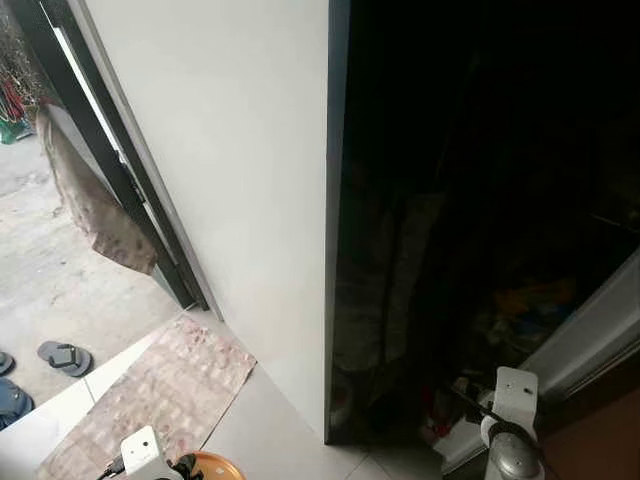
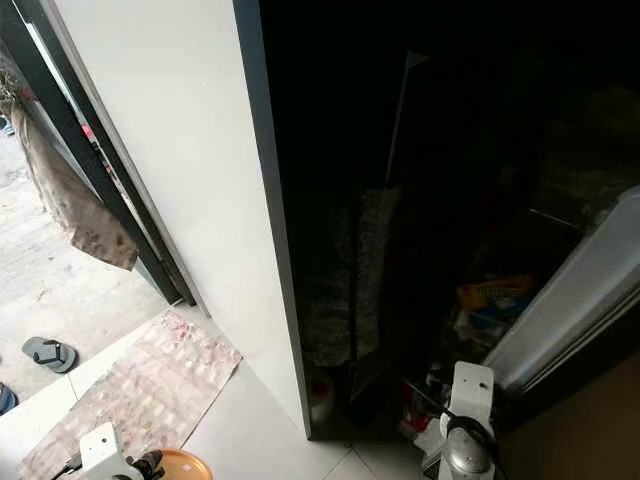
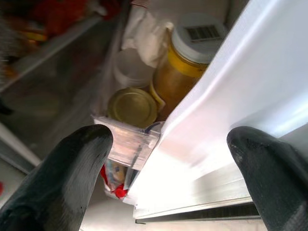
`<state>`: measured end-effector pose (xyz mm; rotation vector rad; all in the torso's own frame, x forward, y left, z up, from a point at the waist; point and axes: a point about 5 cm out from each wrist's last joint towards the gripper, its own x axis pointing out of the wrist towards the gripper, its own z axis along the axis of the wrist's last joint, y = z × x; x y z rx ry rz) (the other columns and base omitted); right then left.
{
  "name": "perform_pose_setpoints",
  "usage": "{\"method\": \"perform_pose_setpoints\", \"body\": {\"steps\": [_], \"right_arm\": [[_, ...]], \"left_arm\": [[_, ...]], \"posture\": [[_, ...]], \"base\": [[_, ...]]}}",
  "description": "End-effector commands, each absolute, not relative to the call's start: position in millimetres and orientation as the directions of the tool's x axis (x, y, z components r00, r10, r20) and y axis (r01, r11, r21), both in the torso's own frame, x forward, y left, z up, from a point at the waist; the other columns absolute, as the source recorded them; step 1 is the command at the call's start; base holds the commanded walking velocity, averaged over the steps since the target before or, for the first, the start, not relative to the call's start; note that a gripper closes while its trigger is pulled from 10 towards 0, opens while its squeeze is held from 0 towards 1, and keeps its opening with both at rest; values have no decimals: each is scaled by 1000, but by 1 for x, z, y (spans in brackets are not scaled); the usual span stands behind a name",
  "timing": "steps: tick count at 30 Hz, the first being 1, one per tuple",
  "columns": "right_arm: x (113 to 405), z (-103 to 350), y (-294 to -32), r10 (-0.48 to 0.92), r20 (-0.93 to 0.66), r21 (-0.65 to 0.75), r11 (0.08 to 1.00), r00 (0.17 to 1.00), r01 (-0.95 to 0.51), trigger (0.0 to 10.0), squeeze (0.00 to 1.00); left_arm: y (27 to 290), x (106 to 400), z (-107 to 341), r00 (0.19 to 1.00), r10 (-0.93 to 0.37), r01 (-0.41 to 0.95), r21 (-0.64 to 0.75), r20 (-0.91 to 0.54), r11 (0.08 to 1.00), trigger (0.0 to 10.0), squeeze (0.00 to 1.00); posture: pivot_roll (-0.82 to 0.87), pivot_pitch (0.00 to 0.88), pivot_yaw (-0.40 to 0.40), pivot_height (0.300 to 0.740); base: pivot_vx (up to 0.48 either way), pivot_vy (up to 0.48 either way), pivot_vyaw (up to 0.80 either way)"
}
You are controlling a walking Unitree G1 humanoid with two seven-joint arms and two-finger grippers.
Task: Restocking fridge
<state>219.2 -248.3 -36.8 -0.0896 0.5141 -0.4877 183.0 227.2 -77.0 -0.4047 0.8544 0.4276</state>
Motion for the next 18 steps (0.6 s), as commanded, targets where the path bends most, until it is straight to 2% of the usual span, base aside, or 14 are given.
{"method": "perform_pose_setpoints", "body": {"steps": [1,3,4,10,17,18], "right_arm": [[201,-45,-263,-550,-490,-223,829,676,513,10000,0],[192,-47,-271,-589,-500,-238,798,635,553,10000,0],[182,-49,-281,-630,-509,-257,762,587,595,10000,0],[161,-56,-293,-675,-559,-299,707,483,641,10000,0],[158,-63,-283,-631,-601,-302,747,490,592,10000,0],[160,-67,-273,-580,-633,-264,785,513,561,10000,0]], "left_arm": [[224,170,-85,531,182,-518,-147,-828,843,10000,0],[224,170,-84,532,181,-515,-147,-827,845,10000,0],[224,170,-84,532,180,-513,-146,-827,846,10000,0],[223,170,-85,532,178,-507,-144,-828,850,10000,0],[223,170,-85,531,179,-505,-140,-828,852,10000,0],[223,170,-85,530,179,-505,-138,-829,852,10000,0]], "posture": [[3,62,16,740],[0,62,17,740],[-1,62,17,740],[1,61,17,740],[4,62,16,740],[4,62,16,740]], "base": [[0,0,0],[0,0,0],[0,0,0],[0,0,0],[0,0,0],[0,0,0]]}}
